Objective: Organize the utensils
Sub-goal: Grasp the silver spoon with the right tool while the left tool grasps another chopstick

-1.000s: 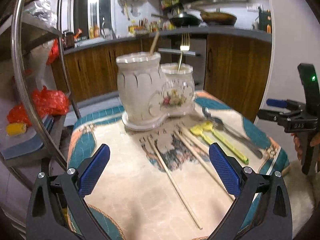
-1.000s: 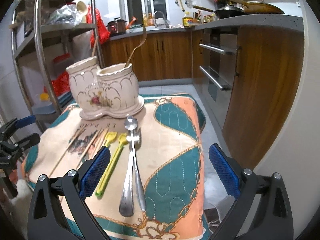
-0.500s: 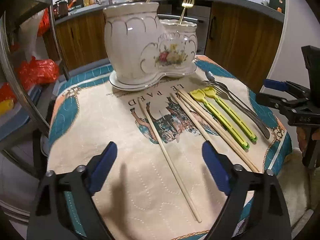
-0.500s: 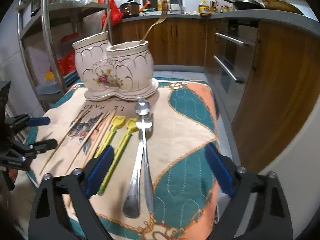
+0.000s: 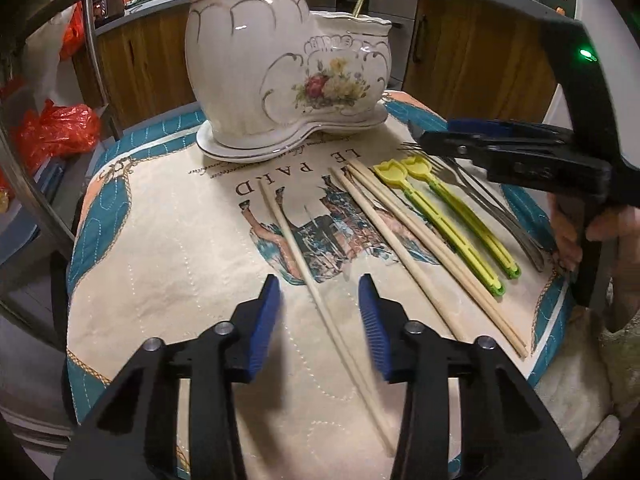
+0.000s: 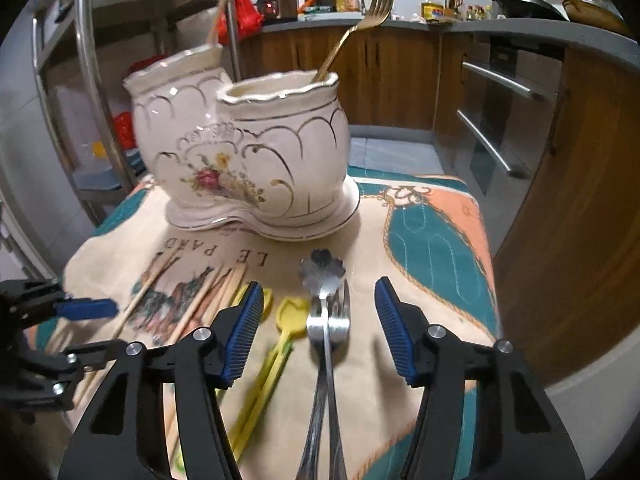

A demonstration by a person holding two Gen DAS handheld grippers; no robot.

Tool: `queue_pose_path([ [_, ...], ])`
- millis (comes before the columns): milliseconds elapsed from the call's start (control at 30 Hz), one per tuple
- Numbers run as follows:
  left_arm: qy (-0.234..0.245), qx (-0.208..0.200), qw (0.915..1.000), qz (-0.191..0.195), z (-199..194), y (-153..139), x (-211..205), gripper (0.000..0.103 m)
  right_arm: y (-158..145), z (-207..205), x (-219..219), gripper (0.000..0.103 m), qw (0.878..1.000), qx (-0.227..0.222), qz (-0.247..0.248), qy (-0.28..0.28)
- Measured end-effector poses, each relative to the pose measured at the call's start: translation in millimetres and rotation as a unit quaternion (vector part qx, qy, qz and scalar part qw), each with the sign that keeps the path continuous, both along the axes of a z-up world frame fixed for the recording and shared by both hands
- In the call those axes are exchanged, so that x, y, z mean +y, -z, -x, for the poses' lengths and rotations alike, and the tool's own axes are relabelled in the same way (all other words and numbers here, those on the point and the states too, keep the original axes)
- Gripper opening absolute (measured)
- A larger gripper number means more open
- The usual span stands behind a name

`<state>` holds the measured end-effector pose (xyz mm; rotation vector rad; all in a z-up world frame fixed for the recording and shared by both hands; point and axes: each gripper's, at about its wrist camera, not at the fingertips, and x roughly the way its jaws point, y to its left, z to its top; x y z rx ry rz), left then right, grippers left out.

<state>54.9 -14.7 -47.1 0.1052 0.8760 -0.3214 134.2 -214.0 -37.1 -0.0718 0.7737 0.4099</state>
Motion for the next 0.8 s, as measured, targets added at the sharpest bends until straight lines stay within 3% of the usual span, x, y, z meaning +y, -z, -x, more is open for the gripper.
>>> queue_pose_path([
  [100,0.005,0.0,0.9999,-0.009,-2,-1,-1,0.029,-1,-10,2,0.053,1.0,0.005,-0.005,0.005],
  [233,0.008,0.001,0.9999,-0.009,-4,0,1,0.025,6,-21,9,0.047,1.0,0.026,0.004,0.002],
  [300,0.009,0.0,0.9999,-0.008,-5,0,2,0.024,6,-23,9,0.034,1.0,0.03,0.002,0.001],
  [367,0.01,-0.002,0.9999,-0.01,-6,0,3,0.021,6,-23,9,0.029,1.0,0.028,0.001,0.004],
  [600,0.01,-0.002,0.9999,-0.011,-11,0,4,0.01,-2,-10,-4,0.029,1.0,0.003,-0.017,0.014],
  [800,0.01,-0.005,0.9998,-0.016,-12,0,3,0.009,-20,10,-16,0.029,0.999,-0.037,-0.031,0.024],
])
